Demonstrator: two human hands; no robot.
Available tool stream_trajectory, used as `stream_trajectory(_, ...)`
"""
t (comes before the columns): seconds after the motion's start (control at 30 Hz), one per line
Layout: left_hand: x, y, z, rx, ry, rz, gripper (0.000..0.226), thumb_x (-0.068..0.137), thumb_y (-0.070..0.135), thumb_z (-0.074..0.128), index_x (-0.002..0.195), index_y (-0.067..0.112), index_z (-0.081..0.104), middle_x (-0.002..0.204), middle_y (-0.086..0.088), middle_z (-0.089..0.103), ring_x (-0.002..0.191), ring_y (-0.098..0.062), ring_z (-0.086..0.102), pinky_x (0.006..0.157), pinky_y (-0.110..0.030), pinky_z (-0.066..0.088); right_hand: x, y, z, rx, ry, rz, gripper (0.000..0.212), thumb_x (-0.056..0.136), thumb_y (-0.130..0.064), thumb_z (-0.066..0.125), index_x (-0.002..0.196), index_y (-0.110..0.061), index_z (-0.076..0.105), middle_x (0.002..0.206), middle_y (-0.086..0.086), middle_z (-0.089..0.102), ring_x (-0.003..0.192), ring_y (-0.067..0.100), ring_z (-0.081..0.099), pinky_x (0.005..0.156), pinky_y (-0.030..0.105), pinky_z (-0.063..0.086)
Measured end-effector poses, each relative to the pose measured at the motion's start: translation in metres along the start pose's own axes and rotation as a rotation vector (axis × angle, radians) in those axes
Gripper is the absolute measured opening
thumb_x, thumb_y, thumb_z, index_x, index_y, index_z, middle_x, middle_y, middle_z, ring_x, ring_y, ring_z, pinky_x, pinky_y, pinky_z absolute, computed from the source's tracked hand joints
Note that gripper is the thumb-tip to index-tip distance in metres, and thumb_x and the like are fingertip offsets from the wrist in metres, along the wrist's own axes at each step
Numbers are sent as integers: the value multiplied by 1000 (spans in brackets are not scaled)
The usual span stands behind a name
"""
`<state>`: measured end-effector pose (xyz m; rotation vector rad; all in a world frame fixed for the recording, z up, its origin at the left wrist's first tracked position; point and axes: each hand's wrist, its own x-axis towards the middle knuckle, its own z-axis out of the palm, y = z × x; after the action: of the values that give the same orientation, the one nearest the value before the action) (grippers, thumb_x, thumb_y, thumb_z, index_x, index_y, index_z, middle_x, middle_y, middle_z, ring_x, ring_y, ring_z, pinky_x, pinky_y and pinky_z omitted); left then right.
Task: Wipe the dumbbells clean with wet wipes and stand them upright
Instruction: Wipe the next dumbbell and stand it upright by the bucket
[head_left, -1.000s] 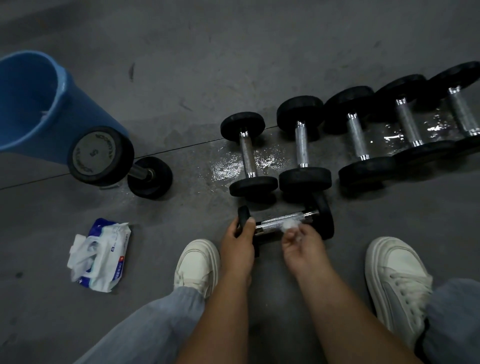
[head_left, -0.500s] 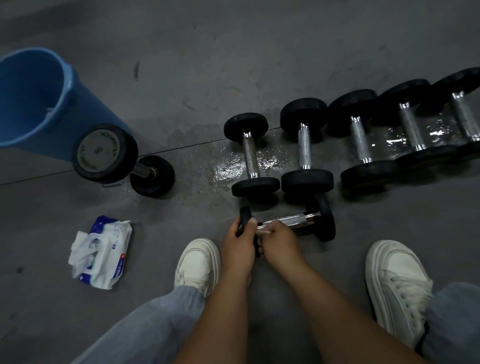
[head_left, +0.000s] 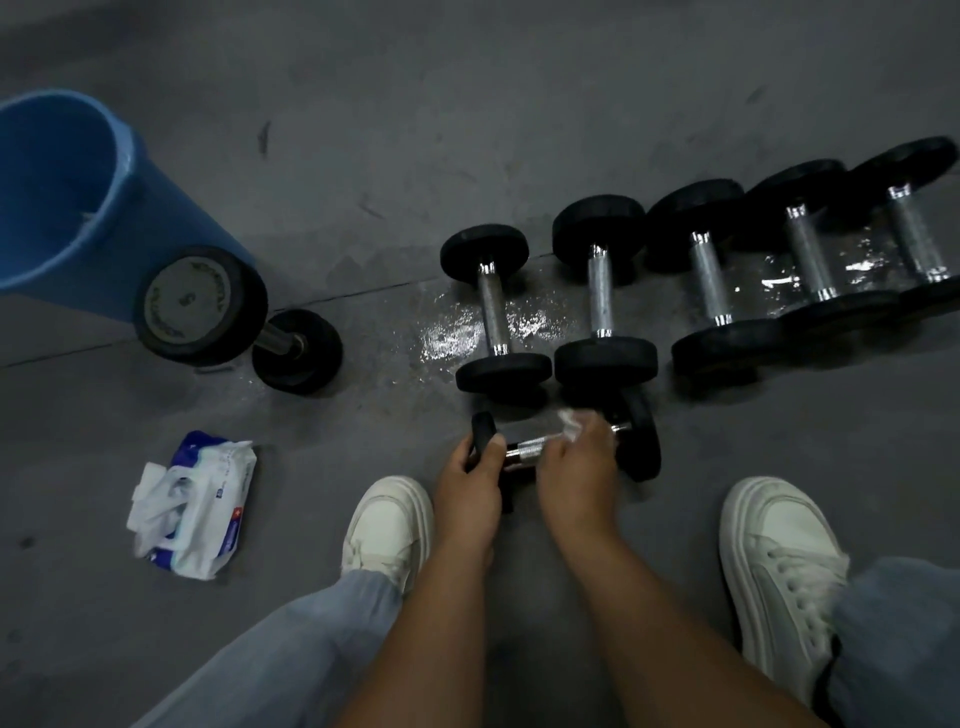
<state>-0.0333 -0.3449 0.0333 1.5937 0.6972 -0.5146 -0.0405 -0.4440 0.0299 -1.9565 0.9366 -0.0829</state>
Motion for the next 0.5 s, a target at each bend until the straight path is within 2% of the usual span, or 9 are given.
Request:
stream_trajectory(0.1, 1, -1, 1, -6, 30, -3, 27, 93, 36, 65, 118, 26, 69, 107, 6, 73, 97, -8, 68, 82, -27, 51, -5, 34, -10, -11, -21, 259, 23, 78, 9, 52, 100, 9, 57, 104, 25, 63, 102, 35, 61, 83, 26, 42)
stream_trajectory(0.13, 1, -3, 1, -4, 37, 1, 28, 93, 36, 65, 118, 26, 69, 106, 6, 73, 97, -8, 68, 81, -26, 51, -8, 39, -14, -32, -14, 248, 23, 77, 10, 53, 100, 7, 57, 104, 23, 63, 101, 35, 61, 85, 26, 42)
stream_trajectory(0.2, 0, -4, 1, -13, 34, 0, 28, 93, 37, 65, 118, 25, 69, 107, 6, 73, 98, -9, 68, 82, -27, 51, -10, 35, -13, -79, 40, 77, 29, 74, 12, 53, 102, 6, 57, 107, 21, 58, 103, 34, 56, 92, 24, 38)
stream_trajectory(0.27, 0, -2, 1, -15, 22, -11, 29, 92, 36, 66, 119, 24, 69, 108, 4, 73, 100, -11, 68, 85, -28, 53, -9, 19, -10, -156, 55, -42, 44, 74, 7, 54, 117, 6, 54, 121, 22, 51, 117, 33, 47, 103, 27, 33)
stream_trajectory(0.33, 0, 0, 1, -13, 16, -10, 29, 92, 36, 66, 119, 24, 69, 109, 4, 73, 100, -10, 68, 88, -28, 53, -17, 14, -8, -264, 61, -53, 62, 74, 3, 55, 135, 3, 43, 138, 23, 41, 132, 34, 36, 111, 36, 29)
stream_trajectory(0.4, 0, 0, 0, -6, 22, -16, 30, 92, 37, 66, 120, 25, 68, 109, 5, 73, 101, -9, 68, 90, -29, 53, -32, 18, -10, -359, 31, -19, 73, 75, 1, 55, 144, 2, 32, 150, 21, 31, 141, 33, 26, 114, 40, 25)
stream_trajectory(0.43, 0, -2, 0, -6, 25, -16, 31, 92, 37, 66, 120, 25, 68, 109, 5, 73, 101, -9, 68, 91, -30, 53, -39, 21, -11, -370, 3, 5, 75, 75, 1, 55, 146, 2, 29, 152, 21, 28, 142, 33, 23, 115, 41, 24)
stream_trajectory(0.5, -1, -4, 0, -8, 22, -13, 31, 92, 37, 66, 121, 25, 68, 108, 6, 73, 101, -10, 68, 94, -34, 53, -38, 17, -10, -333, -21, -12, 74, 75, 0, 55, 145, 2, 30, 147, 23, 35, 138, 36, 30, 112, 44, 29)
